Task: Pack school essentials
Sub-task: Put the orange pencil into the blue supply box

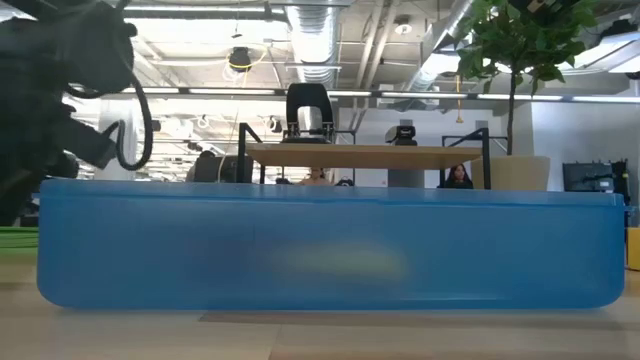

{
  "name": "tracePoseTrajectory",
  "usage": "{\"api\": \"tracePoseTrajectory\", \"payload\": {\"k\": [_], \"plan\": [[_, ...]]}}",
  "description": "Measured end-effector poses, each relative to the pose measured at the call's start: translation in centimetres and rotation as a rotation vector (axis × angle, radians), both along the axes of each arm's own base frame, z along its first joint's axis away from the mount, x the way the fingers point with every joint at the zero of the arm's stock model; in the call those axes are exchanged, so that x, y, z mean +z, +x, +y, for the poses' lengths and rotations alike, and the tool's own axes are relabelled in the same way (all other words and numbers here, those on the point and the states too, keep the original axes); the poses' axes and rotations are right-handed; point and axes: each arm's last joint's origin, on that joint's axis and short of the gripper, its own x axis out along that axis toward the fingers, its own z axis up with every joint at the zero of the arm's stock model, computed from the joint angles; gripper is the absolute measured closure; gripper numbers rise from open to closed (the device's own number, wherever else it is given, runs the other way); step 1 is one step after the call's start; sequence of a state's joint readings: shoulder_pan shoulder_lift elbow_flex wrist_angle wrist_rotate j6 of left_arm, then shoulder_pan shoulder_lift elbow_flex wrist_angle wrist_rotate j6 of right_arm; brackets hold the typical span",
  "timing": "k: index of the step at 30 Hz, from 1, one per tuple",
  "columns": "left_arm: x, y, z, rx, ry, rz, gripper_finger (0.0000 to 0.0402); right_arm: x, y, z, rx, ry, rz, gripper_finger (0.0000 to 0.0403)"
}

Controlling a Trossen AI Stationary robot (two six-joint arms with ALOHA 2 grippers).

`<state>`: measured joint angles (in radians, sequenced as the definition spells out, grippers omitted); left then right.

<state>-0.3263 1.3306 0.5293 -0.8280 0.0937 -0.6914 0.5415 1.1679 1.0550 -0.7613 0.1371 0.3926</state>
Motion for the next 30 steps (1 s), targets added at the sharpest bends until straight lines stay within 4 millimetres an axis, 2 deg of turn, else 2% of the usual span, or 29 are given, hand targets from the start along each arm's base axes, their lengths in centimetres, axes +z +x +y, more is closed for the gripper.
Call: {"api": "tracePoseTrajectory", "payload": {"k": [4, 9, 20, 30], "plan": [[-0.4, 0.7, -0.2, -0.024, 0.011, 0.05, 0.0273, 0.0, 0.0, 0.0, 0.0, -0.001, 0.0, 0.0349], [0.2, 1.5, -0.3, -0.055, 0.025, 0.029, 0.0281, 0.0, 0.0, 0.0, 0.0, -0.001, 0.001, 0.0349], [0.2, 2.0, 0.4, 0.005, 0.005, 0.014, 0.0393, 0.0, 0.0, 0.0, -0.002, -0.003, 0.0, 0.0349], [0.5, 2.5, 1.1, 0.056, 0.004, 0.001, 0.0399, 0.0, 0.0, -0.1, -0.016, -0.019, -0.009, 0.0349]]}}
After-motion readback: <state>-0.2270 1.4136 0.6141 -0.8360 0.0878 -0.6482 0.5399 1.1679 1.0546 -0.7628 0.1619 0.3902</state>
